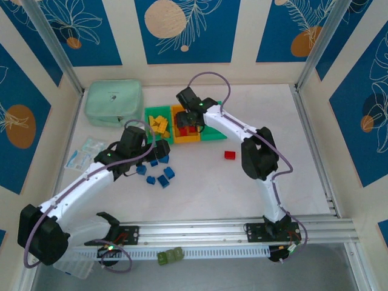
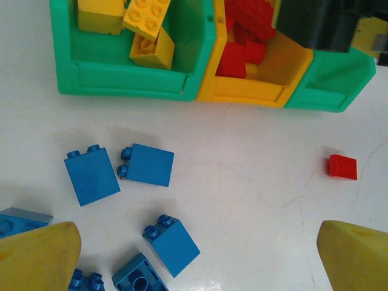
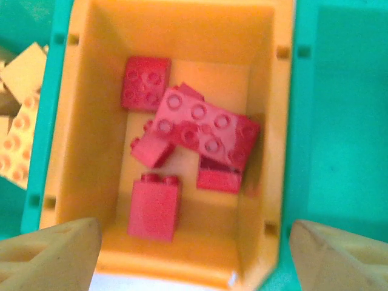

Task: Sort the legos into containers by color
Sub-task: Place the lego in the container, then pick up the lego from the center of the table.

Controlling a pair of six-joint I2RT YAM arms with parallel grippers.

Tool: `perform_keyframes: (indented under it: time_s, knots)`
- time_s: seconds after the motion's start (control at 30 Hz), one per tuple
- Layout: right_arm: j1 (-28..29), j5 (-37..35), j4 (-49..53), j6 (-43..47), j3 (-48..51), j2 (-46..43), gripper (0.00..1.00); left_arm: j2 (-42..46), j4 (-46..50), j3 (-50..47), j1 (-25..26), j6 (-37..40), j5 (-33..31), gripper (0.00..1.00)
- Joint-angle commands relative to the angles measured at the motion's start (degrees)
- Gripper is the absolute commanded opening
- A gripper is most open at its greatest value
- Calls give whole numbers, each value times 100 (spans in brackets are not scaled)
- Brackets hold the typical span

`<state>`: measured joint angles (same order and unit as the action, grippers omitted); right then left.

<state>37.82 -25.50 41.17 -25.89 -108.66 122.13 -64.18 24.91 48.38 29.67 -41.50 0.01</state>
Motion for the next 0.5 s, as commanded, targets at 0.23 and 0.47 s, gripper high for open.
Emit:
perform_keyframes:
  time_s: [0.23,0.47]
  knots:
    - [-327,299,-51,-408,2187,-2197,88,-6,-415,-149,85,-170,500,99]
    - [-751,574,-204,-840,3893,-3268,90,-144,-761,-233,547,-400,296,99]
